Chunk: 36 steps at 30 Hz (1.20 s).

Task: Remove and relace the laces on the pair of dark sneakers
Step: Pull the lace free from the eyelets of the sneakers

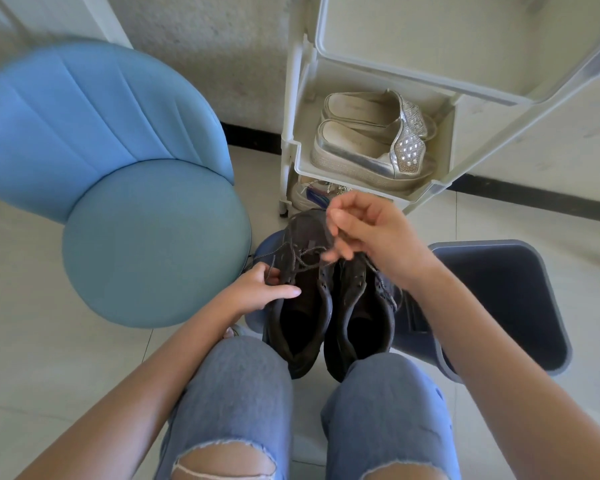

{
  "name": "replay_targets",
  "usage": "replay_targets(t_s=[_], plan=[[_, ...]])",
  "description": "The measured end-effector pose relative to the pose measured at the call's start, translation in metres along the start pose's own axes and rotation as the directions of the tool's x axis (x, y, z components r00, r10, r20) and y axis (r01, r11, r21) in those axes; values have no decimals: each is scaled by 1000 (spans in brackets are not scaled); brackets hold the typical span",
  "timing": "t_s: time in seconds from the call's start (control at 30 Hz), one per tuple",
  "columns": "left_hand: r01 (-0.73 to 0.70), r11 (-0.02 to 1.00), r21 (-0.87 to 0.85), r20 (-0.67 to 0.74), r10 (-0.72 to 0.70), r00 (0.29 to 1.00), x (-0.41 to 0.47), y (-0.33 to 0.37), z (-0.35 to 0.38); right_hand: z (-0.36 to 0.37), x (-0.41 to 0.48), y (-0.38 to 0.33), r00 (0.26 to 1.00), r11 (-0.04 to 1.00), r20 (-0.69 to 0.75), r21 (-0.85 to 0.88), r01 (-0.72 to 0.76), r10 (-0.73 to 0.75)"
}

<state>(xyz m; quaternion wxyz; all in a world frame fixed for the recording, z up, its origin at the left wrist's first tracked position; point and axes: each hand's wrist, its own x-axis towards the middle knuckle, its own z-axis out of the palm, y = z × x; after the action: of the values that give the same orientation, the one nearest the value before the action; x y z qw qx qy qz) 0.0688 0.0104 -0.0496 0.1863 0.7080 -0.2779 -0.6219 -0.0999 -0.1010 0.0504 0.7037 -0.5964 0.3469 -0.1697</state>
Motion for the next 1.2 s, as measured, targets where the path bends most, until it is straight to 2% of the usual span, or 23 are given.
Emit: replay_targets(t_s=[0.03,0.1,0.23,0.3,0.37,0.4,0.43,0.5,0.53,0.57,0.6,0.67,0.7,0.73,0.77,0.8,0.83,0.87,0.9,0.93,1.0,1.1,1.2], plan=[[3,1000,-5,-5,-3,1000,-1,0,0,-9,5,6,998,969,-61,-244,-36,22],[1,1000,10,-14,-1,1000,-2,1,1,-17,13,25,995,740,-80,-665,-101,64],[1,1000,19,-27,-1,1000,1,-1,0,2,16,56,973,342,32,-938,-50,229],[-3,1000,23,-35,4,999,2,-1,1,12,20,61,974,249,38,-968,-20,225],[-4,1000,28,-36,5,999,2,-1,0,17,20,61,963,302,76,-953,-6,259],[-3,1000,31,-32,4,999,1,-1,0,16,18,58,951,413,127,-911,-1,283],[-3,999,40,-28,4,1000,1,-1,0,12,14,53,940,582,189,-813,-13,285],[3,998,63,-23,-2,1000,2,-1,-1,-1,4,39,955,918,262,-395,-23,137],[5,998,64,-22,-4,1000,1,-1,-2,-10,-1,34,971,995,237,-98,-6,29],[5,998,56,-22,-4,1000,1,-1,-1,-19,-5,32,981,983,185,181,14,-48],[4,999,48,-23,-2,1000,0,0,0,-25,-8,32,990,920,123,390,19,-72],[2,999,39,-27,-1,1000,1,0,1,-27,-11,36,999,794,45,607,-31,5],[3,999,37,-25,-2,1000,1,1,1,-23,-10,39,996,780,49,620,-90,75],[1,999,34,-22,0,1000,0,1,1,-16,-7,41,987,837,49,524,-157,155],[-2,1000,24,-22,3,1000,0,1,0,-9,-2,44,975,931,34,290,-220,220],[-5,1000,8,-25,5,1000,1,-1,0,-1,2,48,964,964,3,-35,-264,264],[-12,1000,-3,-33,12,999,1,-2,0,7,6,52,960,901,-40,-336,-273,276],[-29,1000,1,-45,29,999,1,-2,0,13,10,59,963,782,-71,-571,-252,259],[-52,999,15,-60,53,997,1,-2,0,18,13,64,968,661,-84,-716,-223,235],[-84,996,27,-78,86,993,1,-1,1,23,15,66,973,592,-78,-782,-196,219],[-161,986,31,-111,164,980,1,0,1,28,18,67,975,553,-26,-820,-147,221],[-247,967,58,-105,252,962,2,0,2,27,19,64,961,591,49,-797,-128,274],[-232,971,51,-93,236,967,3,-2,1,26,18,60,947,652,7,-727,-215,320]])
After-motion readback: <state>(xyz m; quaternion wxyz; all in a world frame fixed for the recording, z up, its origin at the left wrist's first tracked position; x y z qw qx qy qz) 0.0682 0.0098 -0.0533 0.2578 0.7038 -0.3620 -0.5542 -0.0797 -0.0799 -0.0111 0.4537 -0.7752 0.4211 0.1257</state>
